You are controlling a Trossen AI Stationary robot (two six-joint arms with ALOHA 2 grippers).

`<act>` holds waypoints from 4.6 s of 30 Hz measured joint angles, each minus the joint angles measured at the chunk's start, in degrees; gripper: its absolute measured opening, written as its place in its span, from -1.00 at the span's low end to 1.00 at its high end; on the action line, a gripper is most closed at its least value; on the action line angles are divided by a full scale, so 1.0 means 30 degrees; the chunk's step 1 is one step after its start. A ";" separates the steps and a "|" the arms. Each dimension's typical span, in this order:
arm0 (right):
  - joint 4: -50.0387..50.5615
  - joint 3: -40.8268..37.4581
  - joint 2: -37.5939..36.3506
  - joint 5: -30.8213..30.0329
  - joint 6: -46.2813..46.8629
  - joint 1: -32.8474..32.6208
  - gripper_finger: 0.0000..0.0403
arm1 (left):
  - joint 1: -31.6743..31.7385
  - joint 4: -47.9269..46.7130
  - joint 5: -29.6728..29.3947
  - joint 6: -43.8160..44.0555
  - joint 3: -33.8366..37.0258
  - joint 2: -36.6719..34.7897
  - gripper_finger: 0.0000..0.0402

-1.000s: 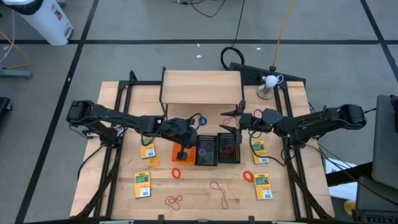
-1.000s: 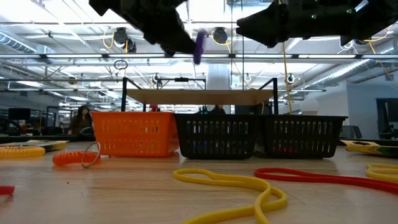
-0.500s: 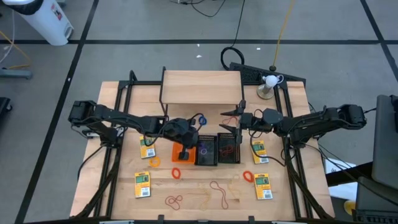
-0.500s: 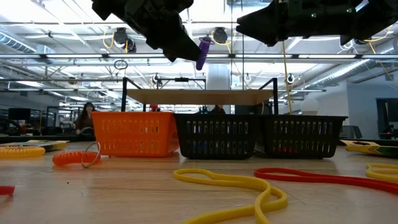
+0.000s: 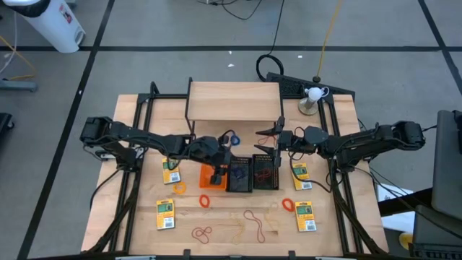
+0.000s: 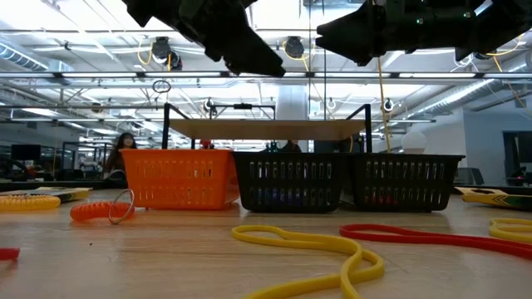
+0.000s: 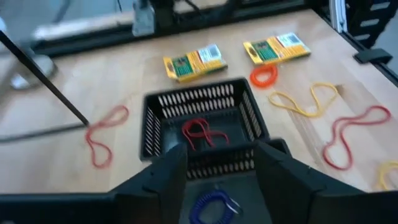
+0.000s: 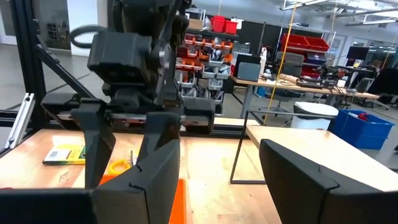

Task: Pick & Place Office Desk Supplies
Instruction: Put the crayons box into the orange bin

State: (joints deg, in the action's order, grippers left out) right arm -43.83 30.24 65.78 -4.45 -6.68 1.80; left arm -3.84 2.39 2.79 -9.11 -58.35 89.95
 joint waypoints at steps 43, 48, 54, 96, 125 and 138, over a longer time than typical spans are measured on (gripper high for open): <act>-0.0169 0.0000 0.0007 0.0072 -0.0437 -0.0007 0.04 | -0.3445 -1.9683 -1.0316 1.9841 0.7111 -1.1099 0.11; -0.0179 0.0000 0.0006 0.0067 -0.0437 -0.0007 0.04 | -0.4567 -1.5309 -1.1553 1.9298 0.9502 -1.2937 0.12; -0.0168 0.0000 0.0007 0.0073 -0.0437 -0.0007 0.04 | -0.5633 -1.2570 -1.1942 1.8902 1.1830 -1.4845 0.12; -0.0911 0.0656 0.3497 0.1530 -0.0389 0.0874 0.04 | -0.3405 -1.2775 -0.5449 1.7501 1.2976 -1.7398 0.12; -0.0966 0.0656 0.3497 0.1581 0.0033 0.0844 0.04 | -0.9559 -0.9493 0.3074 2.4699 1.2968 -1.2507 0.12; -0.1013 0.0656 0.3497 0.1574 0.0067 0.0845 0.04 | -0.9559 -0.7067 0.4410 2.4590 1.2968 -0.9957 0.12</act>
State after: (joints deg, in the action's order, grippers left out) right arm -46.87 32.21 76.27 0.27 -6.48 4.34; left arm -32.51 -18.81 16.02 64.66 -19.44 60.08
